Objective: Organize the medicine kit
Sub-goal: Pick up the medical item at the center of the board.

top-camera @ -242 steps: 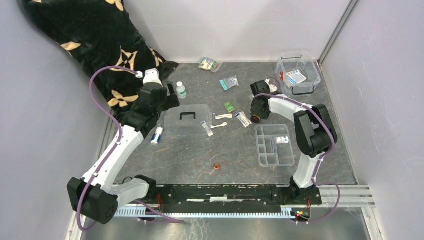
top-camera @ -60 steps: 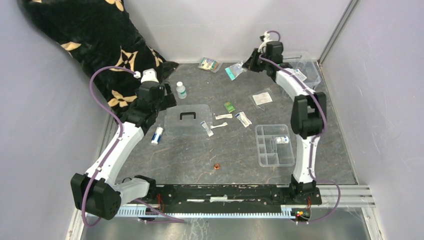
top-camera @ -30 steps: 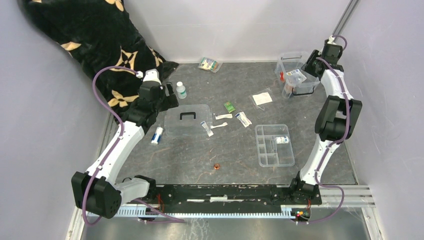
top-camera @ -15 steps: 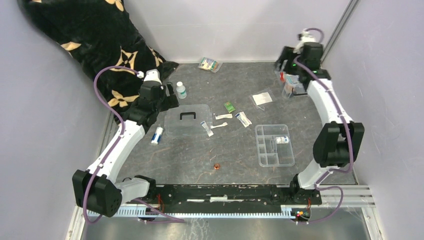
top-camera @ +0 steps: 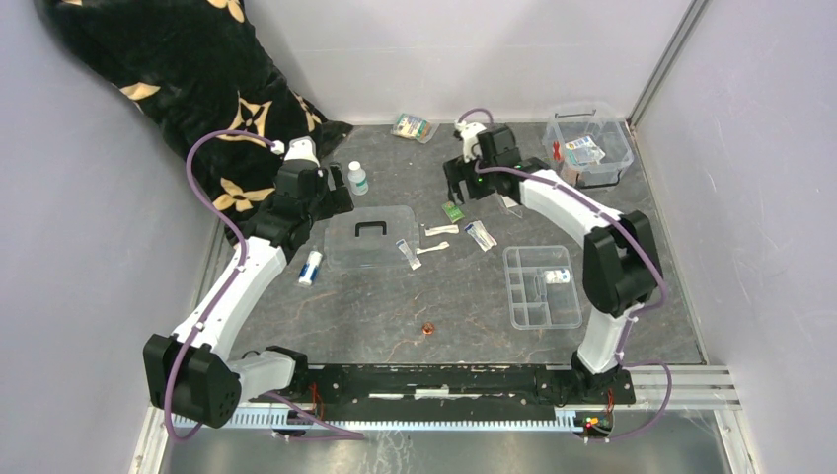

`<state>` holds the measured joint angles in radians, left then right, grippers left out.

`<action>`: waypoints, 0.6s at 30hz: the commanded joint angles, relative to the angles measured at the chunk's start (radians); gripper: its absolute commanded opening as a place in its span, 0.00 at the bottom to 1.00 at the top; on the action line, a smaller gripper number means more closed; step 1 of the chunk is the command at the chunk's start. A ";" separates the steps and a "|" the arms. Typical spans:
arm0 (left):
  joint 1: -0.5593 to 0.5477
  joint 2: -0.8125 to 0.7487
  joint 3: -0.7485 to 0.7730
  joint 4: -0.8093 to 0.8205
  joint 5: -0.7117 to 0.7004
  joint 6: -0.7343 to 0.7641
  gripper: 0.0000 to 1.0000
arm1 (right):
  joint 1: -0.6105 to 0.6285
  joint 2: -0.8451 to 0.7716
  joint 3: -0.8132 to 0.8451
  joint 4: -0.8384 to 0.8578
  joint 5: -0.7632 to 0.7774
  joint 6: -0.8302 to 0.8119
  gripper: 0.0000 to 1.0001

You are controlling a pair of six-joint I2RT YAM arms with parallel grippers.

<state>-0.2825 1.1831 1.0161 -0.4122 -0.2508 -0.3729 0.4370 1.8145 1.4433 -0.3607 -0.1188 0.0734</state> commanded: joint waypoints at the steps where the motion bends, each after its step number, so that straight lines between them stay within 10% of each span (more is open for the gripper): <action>1: 0.005 -0.002 0.012 0.029 0.022 0.028 0.94 | 0.048 0.093 0.077 -0.022 0.078 -0.054 0.89; 18: 0.005 -0.004 0.017 0.026 0.007 0.034 0.94 | 0.097 0.314 0.183 0.001 0.192 -0.062 0.83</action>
<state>-0.2825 1.1831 1.0161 -0.4122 -0.2340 -0.3729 0.5289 2.1014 1.5776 -0.3801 0.0486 0.0200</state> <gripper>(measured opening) 0.938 0.846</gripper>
